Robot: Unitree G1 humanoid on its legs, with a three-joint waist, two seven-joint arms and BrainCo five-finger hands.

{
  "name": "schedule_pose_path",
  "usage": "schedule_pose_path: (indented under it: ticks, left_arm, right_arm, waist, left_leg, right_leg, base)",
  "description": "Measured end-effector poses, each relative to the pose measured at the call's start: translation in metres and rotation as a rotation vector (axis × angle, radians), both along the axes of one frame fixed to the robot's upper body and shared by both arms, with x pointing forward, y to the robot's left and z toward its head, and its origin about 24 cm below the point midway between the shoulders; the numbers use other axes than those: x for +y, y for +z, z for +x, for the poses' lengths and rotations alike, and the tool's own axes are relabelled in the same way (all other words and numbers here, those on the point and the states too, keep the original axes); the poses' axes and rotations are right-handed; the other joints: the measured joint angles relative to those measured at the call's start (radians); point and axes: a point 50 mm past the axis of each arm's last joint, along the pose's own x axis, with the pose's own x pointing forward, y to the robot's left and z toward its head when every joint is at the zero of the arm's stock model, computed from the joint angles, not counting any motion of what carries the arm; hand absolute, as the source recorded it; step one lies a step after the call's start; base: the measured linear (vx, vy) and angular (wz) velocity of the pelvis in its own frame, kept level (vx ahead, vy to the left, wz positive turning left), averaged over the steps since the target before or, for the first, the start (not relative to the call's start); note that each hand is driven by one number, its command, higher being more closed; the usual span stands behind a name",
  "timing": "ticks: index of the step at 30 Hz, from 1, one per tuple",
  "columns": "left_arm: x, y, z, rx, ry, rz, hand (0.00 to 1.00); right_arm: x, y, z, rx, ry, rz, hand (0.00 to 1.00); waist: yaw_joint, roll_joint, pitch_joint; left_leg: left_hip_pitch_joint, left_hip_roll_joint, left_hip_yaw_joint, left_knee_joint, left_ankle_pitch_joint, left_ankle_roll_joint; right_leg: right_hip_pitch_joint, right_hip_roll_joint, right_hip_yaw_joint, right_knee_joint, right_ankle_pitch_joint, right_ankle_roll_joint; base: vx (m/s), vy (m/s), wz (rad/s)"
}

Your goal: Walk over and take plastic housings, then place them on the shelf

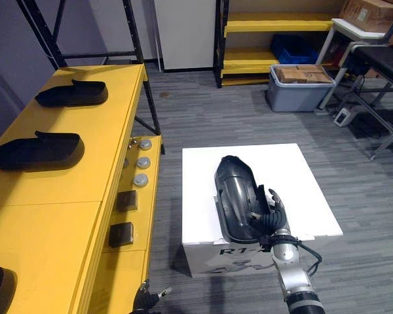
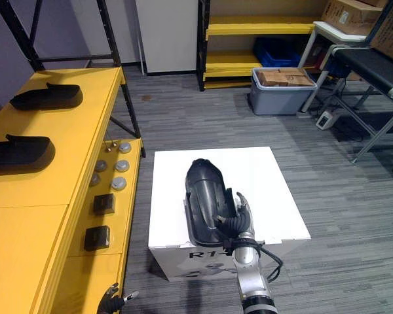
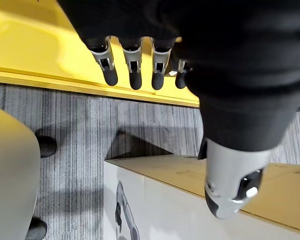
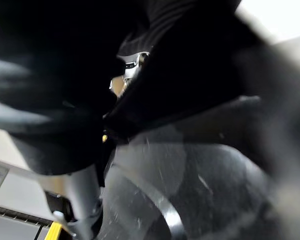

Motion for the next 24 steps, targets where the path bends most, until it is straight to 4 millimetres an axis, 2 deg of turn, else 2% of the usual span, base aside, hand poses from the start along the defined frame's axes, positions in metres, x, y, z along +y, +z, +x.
schedule_pose_path:
  ticks: [5,13,21,24]
  left_arm:
    - [0.0,-0.001,0.001,0.006,0.008,0.011,0.0]
    - [0.001,0.0,0.002,0.008,0.008,0.014,0.0]
    - [0.002,0.002,0.004,-0.006,0.002,0.019,0.0]
    - [-0.001,0.006,0.008,-0.038,-0.007,0.017,0.0]
  right_arm:
    - [0.001,-0.002,0.002,0.005,-0.059,0.034,1.0]
    - [-0.013,-0.003,0.001,-0.007,-0.131,0.14,1.0]
    - [-0.004,-0.002,0.0,-0.016,-0.097,0.221,1.0]
    - [0.0,0.004,-0.005,-0.049,-0.075,0.227,1.0]
  waist:
    - [0.004,-0.004,0.003]
    - [0.007,-0.011,0.006]
    - [0.014,-0.018,0.011]
    - [0.019,-0.018,0.011]
  left_leg:
    - [0.019,0.001,-0.007,-0.031,0.014,-0.001]
    - [0.022,0.002,-0.005,-0.043,0.015,0.0]
    - [0.034,0.002,0.009,-0.041,0.013,-0.002]
    - [0.034,0.002,0.008,-0.041,0.012,-0.003]
  right_leg:
    - [0.009,0.001,-0.008,-0.003,0.0,0.0]
    - [0.013,0.004,-0.007,-0.019,0.0,0.0]
    - [0.021,0.003,0.012,-0.019,0.0,0.0]
    - [0.02,0.003,0.012,-0.018,-0.001,0.001]
  base:
    - [-0.01,-0.003,0.03]
    - [0.03,-0.002,-0.01]
    - [0.02,0.007,-0.05]
    - [-0.04,0.007,0.0]
